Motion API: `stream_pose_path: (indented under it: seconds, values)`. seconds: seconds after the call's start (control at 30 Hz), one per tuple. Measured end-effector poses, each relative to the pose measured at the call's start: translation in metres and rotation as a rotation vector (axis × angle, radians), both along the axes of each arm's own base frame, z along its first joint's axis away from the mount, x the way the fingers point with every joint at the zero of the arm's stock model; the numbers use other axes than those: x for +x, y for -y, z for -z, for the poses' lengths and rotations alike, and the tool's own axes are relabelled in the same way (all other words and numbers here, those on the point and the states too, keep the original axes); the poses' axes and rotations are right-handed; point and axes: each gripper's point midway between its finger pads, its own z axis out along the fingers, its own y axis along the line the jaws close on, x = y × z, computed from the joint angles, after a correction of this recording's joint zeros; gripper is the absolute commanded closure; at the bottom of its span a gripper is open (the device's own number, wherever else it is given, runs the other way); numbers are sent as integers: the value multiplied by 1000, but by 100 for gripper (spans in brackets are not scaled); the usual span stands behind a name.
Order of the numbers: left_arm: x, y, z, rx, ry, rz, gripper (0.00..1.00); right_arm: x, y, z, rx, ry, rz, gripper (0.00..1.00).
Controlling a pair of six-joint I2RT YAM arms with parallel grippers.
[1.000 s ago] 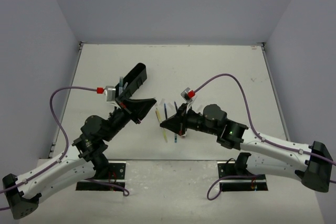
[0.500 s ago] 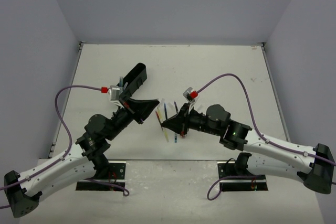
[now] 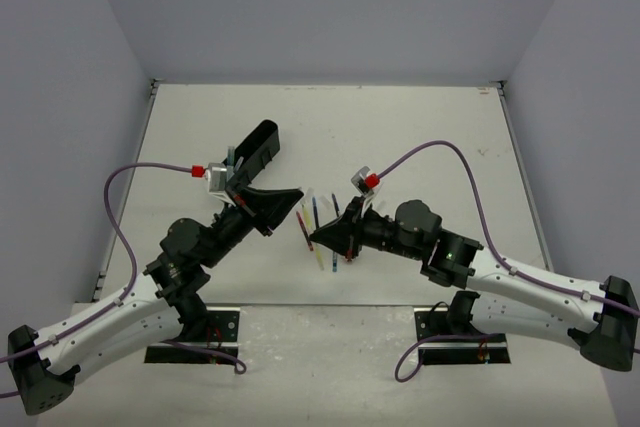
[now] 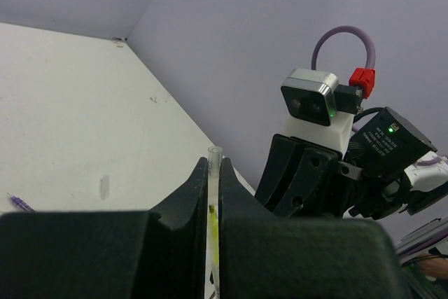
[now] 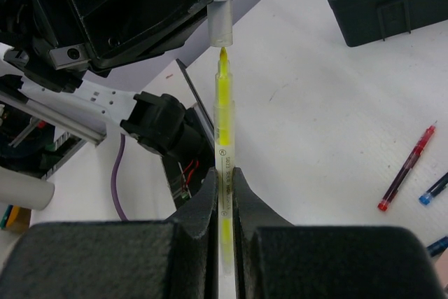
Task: Sort the stationery into containers
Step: Close the pen cap on the pen.
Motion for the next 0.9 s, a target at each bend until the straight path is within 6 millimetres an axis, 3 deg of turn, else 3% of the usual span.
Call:
stream_pose_path:
  seconds: [0.63, 0.9]
  values:
    - [0, 4, 0, -6, -5, 14, 100, 3, 3, -8, -11, 17, 16, 100]
    - [-2, 5, -3, -51, -3, 28, 100, 10, -1, -22, 2, 26, 46, 100]
